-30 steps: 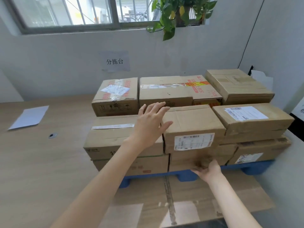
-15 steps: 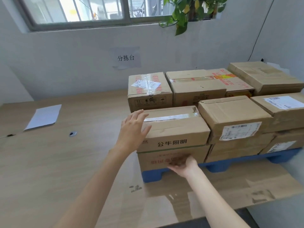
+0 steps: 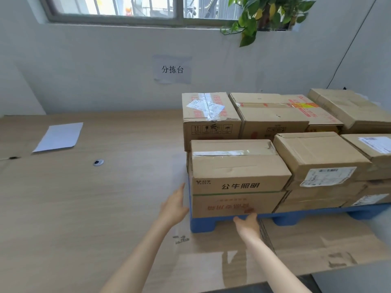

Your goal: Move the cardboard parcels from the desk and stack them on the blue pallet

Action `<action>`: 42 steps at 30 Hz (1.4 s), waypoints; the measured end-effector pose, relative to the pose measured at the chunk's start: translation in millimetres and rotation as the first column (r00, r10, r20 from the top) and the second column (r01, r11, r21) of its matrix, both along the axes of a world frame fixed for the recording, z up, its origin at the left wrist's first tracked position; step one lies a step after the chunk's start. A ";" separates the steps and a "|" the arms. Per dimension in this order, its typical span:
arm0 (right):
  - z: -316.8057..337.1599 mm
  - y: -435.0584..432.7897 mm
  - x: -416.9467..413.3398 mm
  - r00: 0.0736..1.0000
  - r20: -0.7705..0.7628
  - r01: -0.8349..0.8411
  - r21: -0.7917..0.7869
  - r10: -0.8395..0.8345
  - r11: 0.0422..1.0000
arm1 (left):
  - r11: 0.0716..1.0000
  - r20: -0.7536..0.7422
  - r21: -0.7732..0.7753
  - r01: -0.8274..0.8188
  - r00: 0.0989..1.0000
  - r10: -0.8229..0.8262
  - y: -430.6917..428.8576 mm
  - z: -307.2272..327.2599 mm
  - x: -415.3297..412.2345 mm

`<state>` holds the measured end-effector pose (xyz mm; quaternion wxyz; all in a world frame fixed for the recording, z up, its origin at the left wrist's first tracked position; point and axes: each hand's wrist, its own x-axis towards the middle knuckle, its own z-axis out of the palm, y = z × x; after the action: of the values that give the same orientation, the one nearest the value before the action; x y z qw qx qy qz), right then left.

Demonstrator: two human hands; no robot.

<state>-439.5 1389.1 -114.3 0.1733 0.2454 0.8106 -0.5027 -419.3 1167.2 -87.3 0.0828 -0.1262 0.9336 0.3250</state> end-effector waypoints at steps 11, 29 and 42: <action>-4.6 9.9 -3.8 0.984 -0.057 -0.152 0.218 0.169 0.964 | 0.995 -0.103 -0.020 0.099 0.990 -0.101 18.8 -21.4 -12.8; 33.6 -102.9 22.3 0.204 -0.124 -0.293 0.939 0.971 0.182 | 0.968 -0.209 -0.250 -0.017 0.977 -0.037 -72.5 28.2 -74.1; 17.7 -87.4 0.2 0.166 -0.154 -0.041 0.986 0.974 0.163 | 1.000 -0.341 0.007 0.020 0.940 -0.017 -43.6 40.6 -130.0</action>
<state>-439.3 1301.8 -96.6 -0.1911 -0.3616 0.9111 0.0511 -549.4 1123.6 -46.7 -0.0761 -0.0589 0.9333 0.3461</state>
